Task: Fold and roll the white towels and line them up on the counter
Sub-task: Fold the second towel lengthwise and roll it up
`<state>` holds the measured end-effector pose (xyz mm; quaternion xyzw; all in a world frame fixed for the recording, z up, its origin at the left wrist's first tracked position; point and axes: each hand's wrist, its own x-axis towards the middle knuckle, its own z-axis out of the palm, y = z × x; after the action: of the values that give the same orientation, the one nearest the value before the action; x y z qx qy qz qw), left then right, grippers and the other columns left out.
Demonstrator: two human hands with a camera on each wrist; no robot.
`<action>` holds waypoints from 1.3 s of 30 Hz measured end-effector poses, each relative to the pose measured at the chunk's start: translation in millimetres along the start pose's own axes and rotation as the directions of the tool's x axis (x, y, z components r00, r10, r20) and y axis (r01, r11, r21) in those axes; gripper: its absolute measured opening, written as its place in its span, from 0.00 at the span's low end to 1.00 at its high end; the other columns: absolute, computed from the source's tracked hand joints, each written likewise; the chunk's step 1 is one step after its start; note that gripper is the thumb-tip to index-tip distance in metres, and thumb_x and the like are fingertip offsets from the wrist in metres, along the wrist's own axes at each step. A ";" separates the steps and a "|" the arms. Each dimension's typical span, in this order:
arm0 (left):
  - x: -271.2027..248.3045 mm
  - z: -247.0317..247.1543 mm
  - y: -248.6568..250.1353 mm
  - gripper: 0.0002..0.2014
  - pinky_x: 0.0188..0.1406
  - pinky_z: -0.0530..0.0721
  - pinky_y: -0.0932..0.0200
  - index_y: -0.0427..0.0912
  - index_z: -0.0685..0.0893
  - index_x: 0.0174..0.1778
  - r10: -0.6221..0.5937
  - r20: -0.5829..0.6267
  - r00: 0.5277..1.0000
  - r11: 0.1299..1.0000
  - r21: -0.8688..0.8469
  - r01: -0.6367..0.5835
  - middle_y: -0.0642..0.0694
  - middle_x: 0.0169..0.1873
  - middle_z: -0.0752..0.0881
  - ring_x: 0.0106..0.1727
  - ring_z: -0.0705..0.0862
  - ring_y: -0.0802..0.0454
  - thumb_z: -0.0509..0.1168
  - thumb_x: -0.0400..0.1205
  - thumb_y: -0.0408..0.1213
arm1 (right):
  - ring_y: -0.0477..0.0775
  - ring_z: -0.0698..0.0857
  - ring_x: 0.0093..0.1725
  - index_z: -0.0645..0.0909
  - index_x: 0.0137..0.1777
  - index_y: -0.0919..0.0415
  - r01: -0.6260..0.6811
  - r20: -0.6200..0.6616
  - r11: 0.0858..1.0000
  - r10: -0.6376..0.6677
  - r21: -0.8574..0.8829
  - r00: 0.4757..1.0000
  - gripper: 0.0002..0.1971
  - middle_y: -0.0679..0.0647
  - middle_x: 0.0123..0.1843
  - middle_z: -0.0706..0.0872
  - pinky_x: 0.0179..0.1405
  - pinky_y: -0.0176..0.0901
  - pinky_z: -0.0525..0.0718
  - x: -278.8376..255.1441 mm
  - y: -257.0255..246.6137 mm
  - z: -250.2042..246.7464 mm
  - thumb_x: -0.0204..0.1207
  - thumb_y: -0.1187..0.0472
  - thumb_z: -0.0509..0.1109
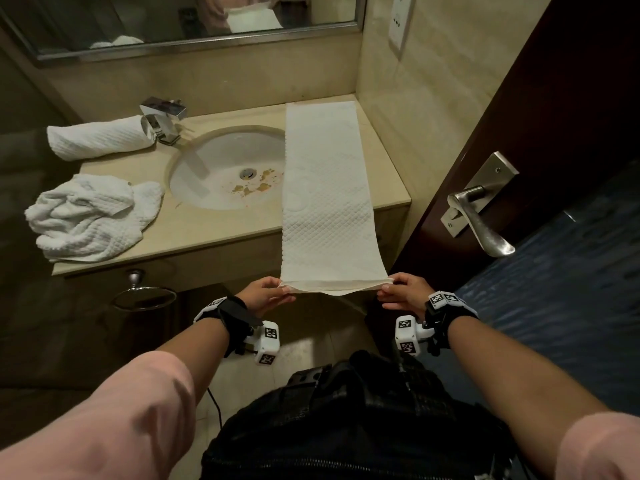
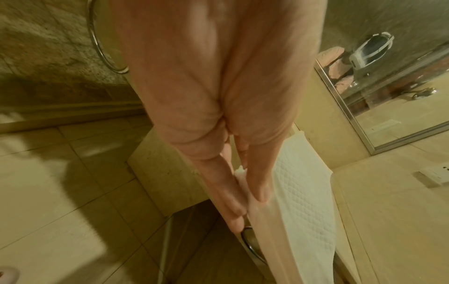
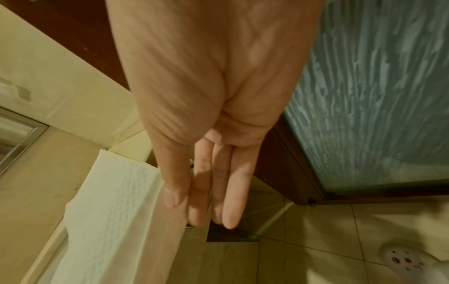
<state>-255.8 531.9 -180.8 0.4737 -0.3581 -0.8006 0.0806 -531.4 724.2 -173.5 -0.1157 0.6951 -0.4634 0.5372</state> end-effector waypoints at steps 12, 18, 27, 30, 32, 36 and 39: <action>9.6 4.7 0.0 0.09 0.53 0.88 0.51 0.25 0.77 0.53 -0.156 -0.112 0.982 0.972 -0.193 0.132 0.34 0.43 0.81 0.44 0.85 0.42 0.54 0.85 0.26 | 0.65 0.85 0.55 0.78 0.52 0.73 -0.134 -0.093 0.974 0.153 0.185 0.984 0.08 0.70 0.56 0.83 0.52 0.49 0.89 16.3 14.7 8.3 0.79 0.78 0.60; 28.3 2.3 -9.6 0.05 0.41 0.89 0.61 0.31 0.82 0.49 -0.099 -0.188 0.977 0.988 0.096 0.119 0.36 0.47 0.83 0.45 0.84 0.47 0.65 0.80 0.22 | 0.65 0.86 0.53 0.80 0.44 0.72 -0.171 -0.190 0.963 0.211 0.207 0.959 0.02 0.68 0.53 0.84 0.32 0.43 0.90 30.1 10.2 14.7 0.76 0.73 0.70; 46.0 3.1 -15.1 0.07 0.38 0.87 0.59 0.36 0.77 0.40 -0.210 -0.217 0.953 0.907 0.321 0.273 0.40 0.38 0.81 0.38 0.82 0.49 0.62 0.82 0.22 | 0.64 0.85 0.46 0.76 0.41 0.67 -0.226 -0.204 0.973 0.230 0.041 0.952 0.08 0.65 0.46 0.83 0.30 0.41 0.89 40.0 19.4 10.8 0.77 0.78 0.67; 49.1 5.5 -9.3 0.09 0.31 0.85 0.56 0.36 0.75 0.44 -0.292 -0.095 0.952 0.886 0.347 0.307 0.41 0.36 0.75 0.33 0.76 0.48 0.56 0.84 0.19 | 0.62 0.86 0.46 0.76 0.43 0.68 -0.275 -0.137 0.961 0.277 0.030 0.951 0.06 0.67 0.50 0.83 0.33 0.42 0.90 39.0 25.0 6.4 0.79 0.77 0.65; 53.7 4.0 -7.6 0.09 0.33 0.79 0.54 0.36 0.74 0.47 -0.291 -0.127 0.948 0.858 0.403 0.317 0.41 0.34 0.73 0.31 0.72 0.49 0.55 0.84 0.18 | 0.61 0.86 0.44 0.75 0.45 0.69 -0.300 -0.103 0.953 0.302 0.043 0.948 0.05 0.66 0.48 0.83 0.31 0.40 0.90 39.1 26.3 3.9 0.80 0.77 0.63; 68.8 -5.4 -17.5 0.17 0.31 0.68 0.58 0.37 0.73 0.65 -0.315 -0.214 0.925 0.805 0.455 0.380 0.43 0.27 0.71 0.27 0.68 0.50 0.62 0.81 0.23 | 0.59 0.86 0.41 0.74 0.44 0.67 -0.325 -0.083 0.946 0.325 0.012 0.942 0.07 0.63 0.45 0.82 0.28 0.40 0.89 39.4 23.8 1.2 0.81 0.77 0.61; 72.8 0.0 -18.6 0.05 0.36 0.73 0.55 0.30 0.80 0.49 -0.355 -0.241 0.903 0.763 0.483 0.429 0.40 0.29 0.77 0.30 0.74 0.46 0.63 0.80 0.26 | 0.57 0.86 0.39 0.74 0.44 0.65 -0.333 -0.082 0.942 0.329 -0.043 0.941 0.08 0.62 0.43 0.83 0.25 0.38 0.88 43.9 23.6 1.6 0.82 0.76 0.61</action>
<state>-291.1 511.4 -243.9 0.5947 -0.4494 -0.6367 -0.1975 -539.4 707.3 -219.8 0.0049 0.7368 -0.3509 0.5778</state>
